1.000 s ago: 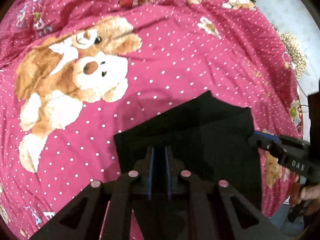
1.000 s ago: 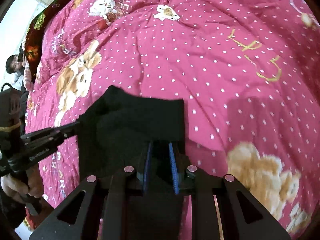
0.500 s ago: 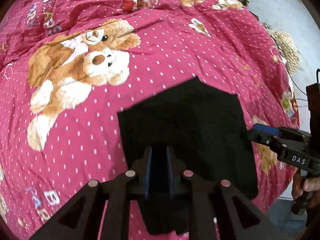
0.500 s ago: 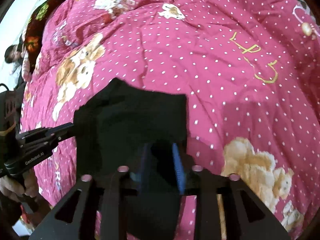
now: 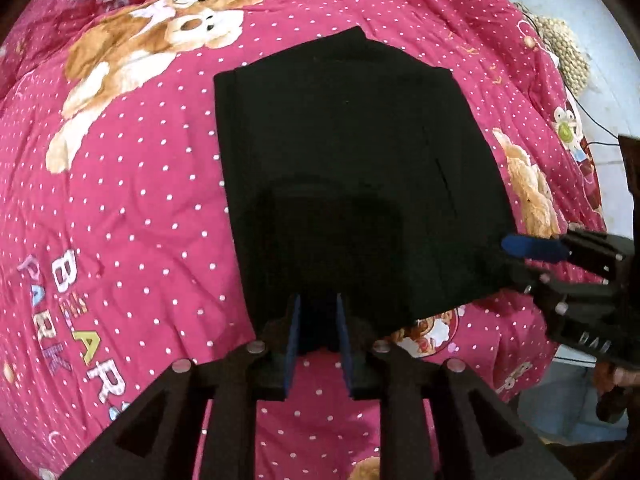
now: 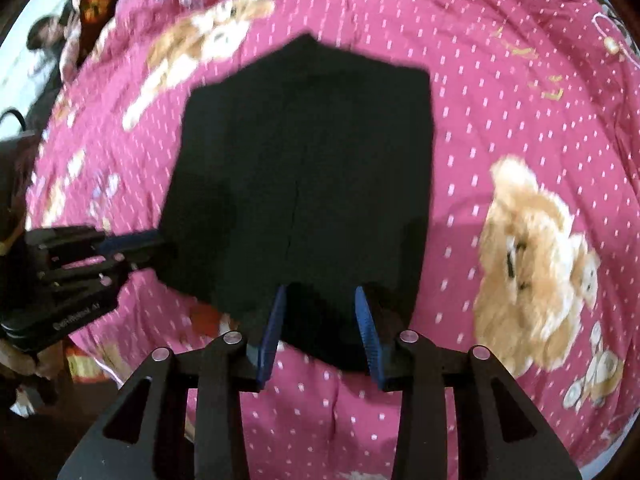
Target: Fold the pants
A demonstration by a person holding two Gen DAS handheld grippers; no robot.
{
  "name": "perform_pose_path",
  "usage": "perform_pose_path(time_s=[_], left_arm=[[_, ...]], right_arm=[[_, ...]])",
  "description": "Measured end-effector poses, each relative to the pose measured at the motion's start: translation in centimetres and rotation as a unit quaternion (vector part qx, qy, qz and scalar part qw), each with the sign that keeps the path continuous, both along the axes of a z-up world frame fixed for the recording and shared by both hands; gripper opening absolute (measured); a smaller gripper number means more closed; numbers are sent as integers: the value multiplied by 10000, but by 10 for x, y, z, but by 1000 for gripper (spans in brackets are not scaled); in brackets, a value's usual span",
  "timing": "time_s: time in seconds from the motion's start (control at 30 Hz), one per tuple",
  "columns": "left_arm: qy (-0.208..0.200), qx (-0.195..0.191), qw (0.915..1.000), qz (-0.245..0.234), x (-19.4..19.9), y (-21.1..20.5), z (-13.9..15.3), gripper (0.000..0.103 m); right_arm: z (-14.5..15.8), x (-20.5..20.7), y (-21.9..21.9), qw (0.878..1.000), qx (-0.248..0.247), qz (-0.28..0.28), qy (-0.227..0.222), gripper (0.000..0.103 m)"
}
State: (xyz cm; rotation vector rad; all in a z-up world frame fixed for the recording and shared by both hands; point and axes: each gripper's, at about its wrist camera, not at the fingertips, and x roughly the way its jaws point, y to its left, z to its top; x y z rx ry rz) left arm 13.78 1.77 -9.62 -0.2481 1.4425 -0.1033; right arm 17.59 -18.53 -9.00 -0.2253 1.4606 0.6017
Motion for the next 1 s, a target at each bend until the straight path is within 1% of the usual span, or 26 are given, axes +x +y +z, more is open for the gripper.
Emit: perform_pose_path(time_s=[0.07,0.2,0.4,0.5,0.67,0.7,0.77,0.83,1.0], left_arm=[[-12,51,10000,-53,0,0,4,23],[-101,70,9999,-21,0,5,17,23],[-294,4,9995,124,-5,14,33,23],[-304,-65,9992,232,-6,20,35,30],[-225,-148,9991,335,3,29,28,38],[-206,-197,9989,385,6,29,25,39],[-153,-298,9981,513,12,38,20,44],[-85,-341,9972,658,19,47,12,47],[16,-460,9943,957,33,64,-3,51]], right_arm=[[-1,-5,1,9999,-95,80,-46,37],[9,-5,4,9998,-106,108,-128,37],[30,-6,4,9995,50,60,-310,37],[33,-8,4,9994,91,22,-338,37],[30,-4,-2,9995,114,-106,-286,38],[29,-2,-4,9995,134,-133,-265,39],[25,4,-8,9993,239,-232,-159,45],[20,12,-11,9987,333,-372,-46,46],[7,37,-21,9962,398,-763,151,48]])
